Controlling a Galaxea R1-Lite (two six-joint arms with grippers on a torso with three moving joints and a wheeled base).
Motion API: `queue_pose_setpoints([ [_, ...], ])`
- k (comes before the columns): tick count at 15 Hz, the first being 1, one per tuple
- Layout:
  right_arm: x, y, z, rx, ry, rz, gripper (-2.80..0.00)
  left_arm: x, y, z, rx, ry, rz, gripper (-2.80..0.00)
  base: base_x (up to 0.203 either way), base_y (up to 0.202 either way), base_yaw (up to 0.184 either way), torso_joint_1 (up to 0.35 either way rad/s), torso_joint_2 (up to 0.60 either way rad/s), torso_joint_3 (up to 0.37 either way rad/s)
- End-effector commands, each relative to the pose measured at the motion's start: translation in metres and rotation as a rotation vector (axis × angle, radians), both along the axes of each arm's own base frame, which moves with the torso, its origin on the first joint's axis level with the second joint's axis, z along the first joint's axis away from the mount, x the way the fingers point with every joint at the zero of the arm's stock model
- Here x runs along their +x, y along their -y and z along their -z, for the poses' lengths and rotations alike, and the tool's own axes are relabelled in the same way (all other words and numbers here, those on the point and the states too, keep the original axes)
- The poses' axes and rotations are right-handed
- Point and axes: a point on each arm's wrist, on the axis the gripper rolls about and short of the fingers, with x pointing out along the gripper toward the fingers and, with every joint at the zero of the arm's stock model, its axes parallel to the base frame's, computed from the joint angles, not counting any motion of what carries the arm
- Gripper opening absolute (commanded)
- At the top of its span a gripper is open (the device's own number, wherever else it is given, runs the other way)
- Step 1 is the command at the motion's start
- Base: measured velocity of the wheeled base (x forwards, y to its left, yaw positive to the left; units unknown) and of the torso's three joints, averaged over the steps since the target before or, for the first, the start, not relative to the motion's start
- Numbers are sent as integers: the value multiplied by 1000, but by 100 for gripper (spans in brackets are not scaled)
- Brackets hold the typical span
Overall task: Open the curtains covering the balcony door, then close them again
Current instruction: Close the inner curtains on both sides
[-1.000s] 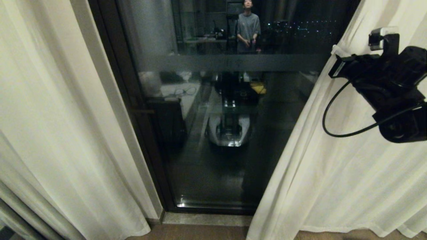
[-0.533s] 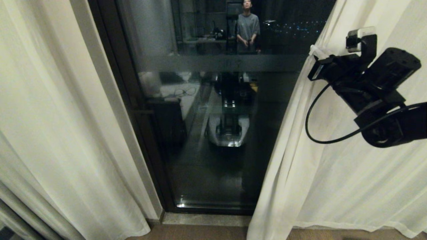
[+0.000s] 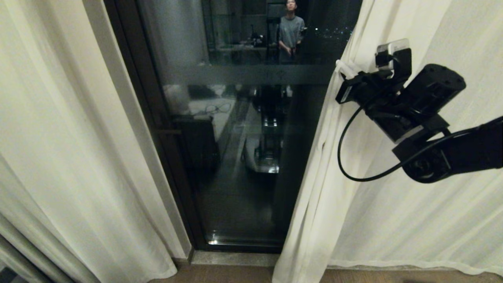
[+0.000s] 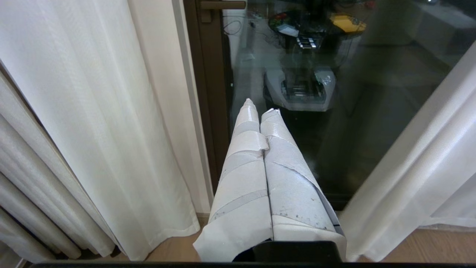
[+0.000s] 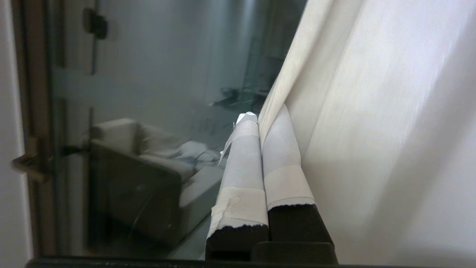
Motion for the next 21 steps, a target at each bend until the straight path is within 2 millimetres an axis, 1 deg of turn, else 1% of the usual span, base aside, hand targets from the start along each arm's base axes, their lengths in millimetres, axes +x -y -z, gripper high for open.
queue_pose_setpoints([
  [1,1,-3,4,-3,-6,-6,-280,0,0,0,0,1,-1,-280,0,0,0,0,0,0],
  [3,1,-2,4,-2,-5,-4,-280,0,0,0,0,1,-1,-280,0,0,0,0,0,0],
  [6,1,11,-3,3,9,26,-280,0,0,0,0,1,-2,-280,0,0,0,0,0,0],
  [8,3,29,-6,5,16,73,-280,0,0,0,0,1,-2,-280,0,0,0,0,0,0],
  [12,13,79,-8,9,26,200,-280,0,0,0,0,1,-2,-280,0,0,0,0,0,0],
  [14,23,101,-2,9,22,254,-280,0,0,0,0,1,-2,-280,0,0,0,0,0,0],
  [16,30,115,4,13,39,288,-280,0,0,0,0,2,-2,-280,0,0,0,0,0,0],
  [18,33,123,8,10,33,308,-280,0,0,0,0,1,-2,-280,0,0,0,0,0,0],
  [21,33,124,8,11,31,309,-280,0,0,0,0,1,-2,-280,0,0,0,0,0,0],
])
